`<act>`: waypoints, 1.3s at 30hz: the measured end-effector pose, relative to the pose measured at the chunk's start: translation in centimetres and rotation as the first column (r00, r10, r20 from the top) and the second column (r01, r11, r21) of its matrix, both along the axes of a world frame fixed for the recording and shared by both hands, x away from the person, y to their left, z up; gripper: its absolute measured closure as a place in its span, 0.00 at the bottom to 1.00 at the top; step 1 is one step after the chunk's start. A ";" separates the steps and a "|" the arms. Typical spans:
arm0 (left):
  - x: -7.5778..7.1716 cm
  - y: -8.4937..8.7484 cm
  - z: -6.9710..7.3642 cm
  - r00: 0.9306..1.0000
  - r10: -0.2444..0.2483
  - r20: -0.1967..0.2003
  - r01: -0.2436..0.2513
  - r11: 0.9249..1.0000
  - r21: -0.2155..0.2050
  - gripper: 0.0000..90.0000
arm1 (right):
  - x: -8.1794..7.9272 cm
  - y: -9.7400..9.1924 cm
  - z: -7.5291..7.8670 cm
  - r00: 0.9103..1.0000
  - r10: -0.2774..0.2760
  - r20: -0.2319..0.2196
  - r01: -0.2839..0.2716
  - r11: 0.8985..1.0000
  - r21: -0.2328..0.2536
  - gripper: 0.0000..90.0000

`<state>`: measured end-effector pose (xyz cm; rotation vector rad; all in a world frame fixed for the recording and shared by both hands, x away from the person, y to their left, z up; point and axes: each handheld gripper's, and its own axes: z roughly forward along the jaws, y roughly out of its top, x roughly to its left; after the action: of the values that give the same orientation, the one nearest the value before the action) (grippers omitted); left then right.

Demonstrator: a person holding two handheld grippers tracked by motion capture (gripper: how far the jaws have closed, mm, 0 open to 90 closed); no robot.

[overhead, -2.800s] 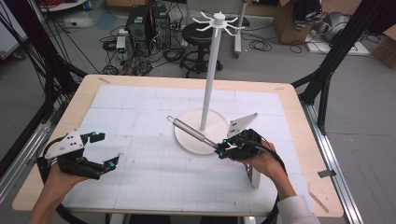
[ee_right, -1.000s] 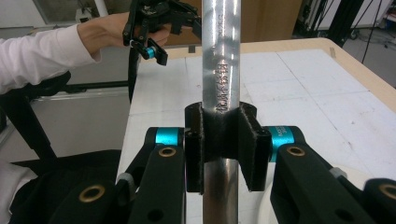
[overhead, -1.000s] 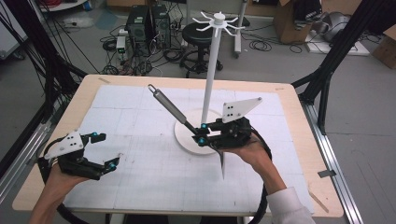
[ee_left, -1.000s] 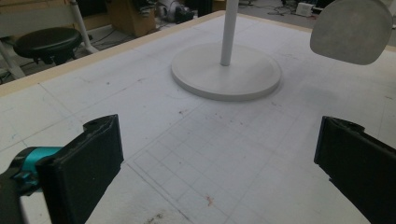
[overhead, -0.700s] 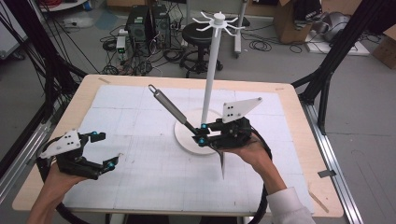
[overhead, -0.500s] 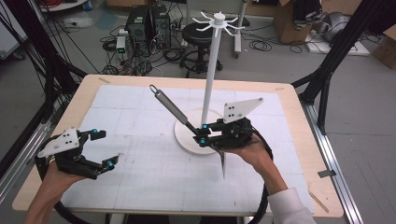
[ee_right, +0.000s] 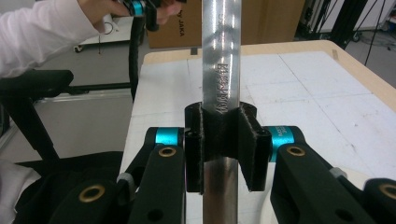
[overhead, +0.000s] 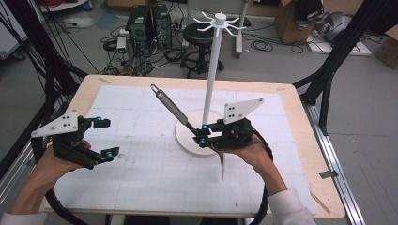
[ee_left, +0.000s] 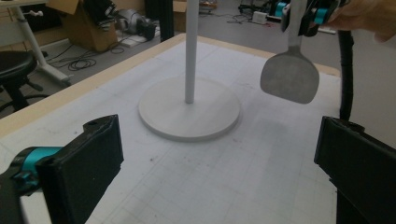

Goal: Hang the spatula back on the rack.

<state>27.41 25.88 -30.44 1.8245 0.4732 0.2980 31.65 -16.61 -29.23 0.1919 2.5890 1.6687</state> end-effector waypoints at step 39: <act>2.3 -8.4 8.0 0.962 -0.269 0.053 0.268 0.963 0.030 0.02 | 0.0 1.0 -0.2 0.999 0.050 -0.005 -0.050 0.999 0.014 0.83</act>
<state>29.73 17.47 -22.47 1.8710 0.1792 0.1683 31.60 -15.64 -29.41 0.1338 2.6077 1.7043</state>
